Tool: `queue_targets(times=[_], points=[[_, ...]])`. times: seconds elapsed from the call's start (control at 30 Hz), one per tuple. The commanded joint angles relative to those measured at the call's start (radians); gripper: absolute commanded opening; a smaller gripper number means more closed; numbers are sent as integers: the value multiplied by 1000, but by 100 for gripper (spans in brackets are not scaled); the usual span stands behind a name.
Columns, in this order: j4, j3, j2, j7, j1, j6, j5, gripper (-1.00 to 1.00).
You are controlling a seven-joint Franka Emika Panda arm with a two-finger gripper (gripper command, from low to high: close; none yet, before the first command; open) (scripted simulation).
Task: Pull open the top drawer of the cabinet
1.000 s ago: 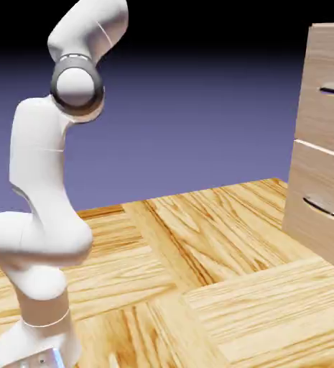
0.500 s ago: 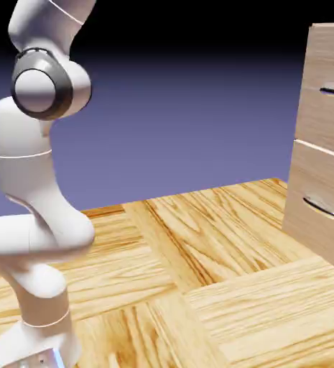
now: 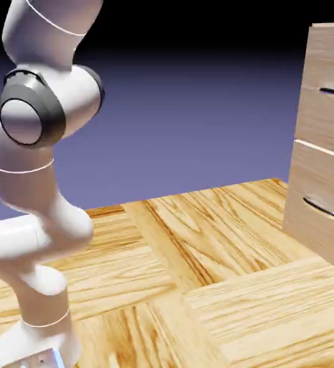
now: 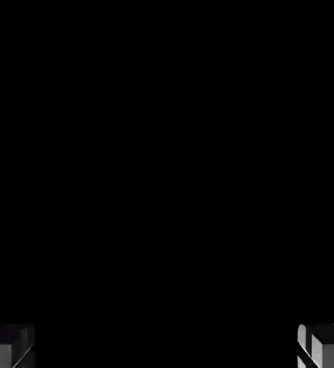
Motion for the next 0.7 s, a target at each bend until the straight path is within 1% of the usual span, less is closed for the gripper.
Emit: queue_targets(times=[0.0, 0.67], points=[[3, -36, 16, 10, 22, -4, 4, 0], [58, -761, 343, 200, 467, -80, 87, 0]])
